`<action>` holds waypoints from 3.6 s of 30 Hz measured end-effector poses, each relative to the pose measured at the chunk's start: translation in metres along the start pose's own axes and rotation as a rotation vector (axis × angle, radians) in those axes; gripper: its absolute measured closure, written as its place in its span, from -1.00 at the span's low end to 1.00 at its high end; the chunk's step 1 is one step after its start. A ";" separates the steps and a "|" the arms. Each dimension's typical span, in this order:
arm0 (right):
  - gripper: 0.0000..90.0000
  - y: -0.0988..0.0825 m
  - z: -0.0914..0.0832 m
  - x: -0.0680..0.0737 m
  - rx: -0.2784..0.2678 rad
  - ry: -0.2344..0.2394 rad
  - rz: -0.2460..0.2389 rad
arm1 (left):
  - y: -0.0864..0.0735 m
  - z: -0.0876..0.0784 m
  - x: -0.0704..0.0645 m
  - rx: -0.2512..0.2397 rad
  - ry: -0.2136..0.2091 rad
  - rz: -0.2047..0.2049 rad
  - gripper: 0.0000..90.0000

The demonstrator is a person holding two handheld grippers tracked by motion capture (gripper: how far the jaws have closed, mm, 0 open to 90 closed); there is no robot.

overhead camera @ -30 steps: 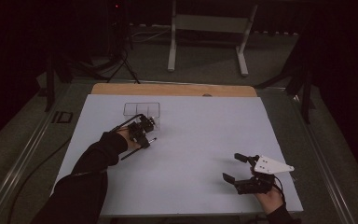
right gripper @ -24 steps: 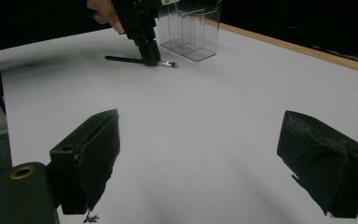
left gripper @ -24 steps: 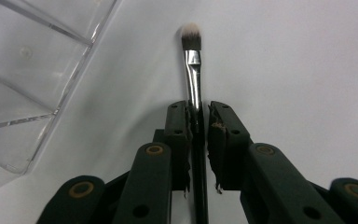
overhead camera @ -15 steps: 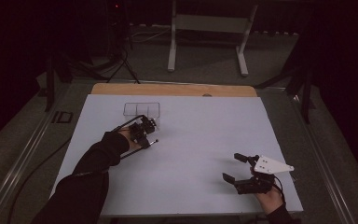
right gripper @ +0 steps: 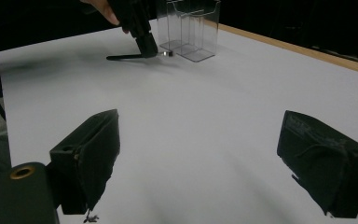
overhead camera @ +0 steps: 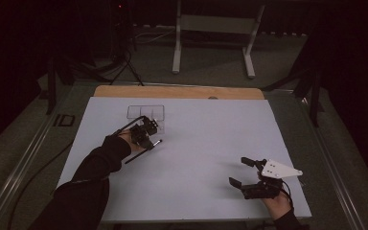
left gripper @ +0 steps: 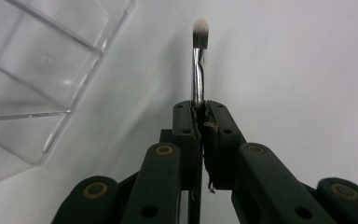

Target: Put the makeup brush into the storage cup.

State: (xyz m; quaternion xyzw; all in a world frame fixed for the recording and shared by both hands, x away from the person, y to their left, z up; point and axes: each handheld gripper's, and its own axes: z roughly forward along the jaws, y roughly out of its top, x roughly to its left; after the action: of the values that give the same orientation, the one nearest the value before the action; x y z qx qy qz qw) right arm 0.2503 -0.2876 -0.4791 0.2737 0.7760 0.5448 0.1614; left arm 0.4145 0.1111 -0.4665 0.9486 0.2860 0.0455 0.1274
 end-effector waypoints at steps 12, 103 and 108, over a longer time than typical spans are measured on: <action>-0.71 0.000 -0.001 -0.001 -0.004 -0.008 0.005 | -0.010 -0.029 -0.003 -0.059 0.003 0.002 0.90; -0.71 0.001 0.001 -0.003 -0.010 -0.001 0.008 | -0.048 -0.159 -0.026 -1.066 0.225 -0.211 0.89; -0.71 0.001 0.002 -0.003 -0.008 -0.001 0.009 | -0.045 -0.159 -0.027 -1.087 0.237 -0.211 0.89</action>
State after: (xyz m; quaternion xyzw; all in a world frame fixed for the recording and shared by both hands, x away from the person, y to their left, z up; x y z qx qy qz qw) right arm 0.2538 -0.2878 -0.4785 0.2768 0.7724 0.5487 0.1605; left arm 0.3428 0.1664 -0.3261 0.7013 0.3269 0.2794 0.5686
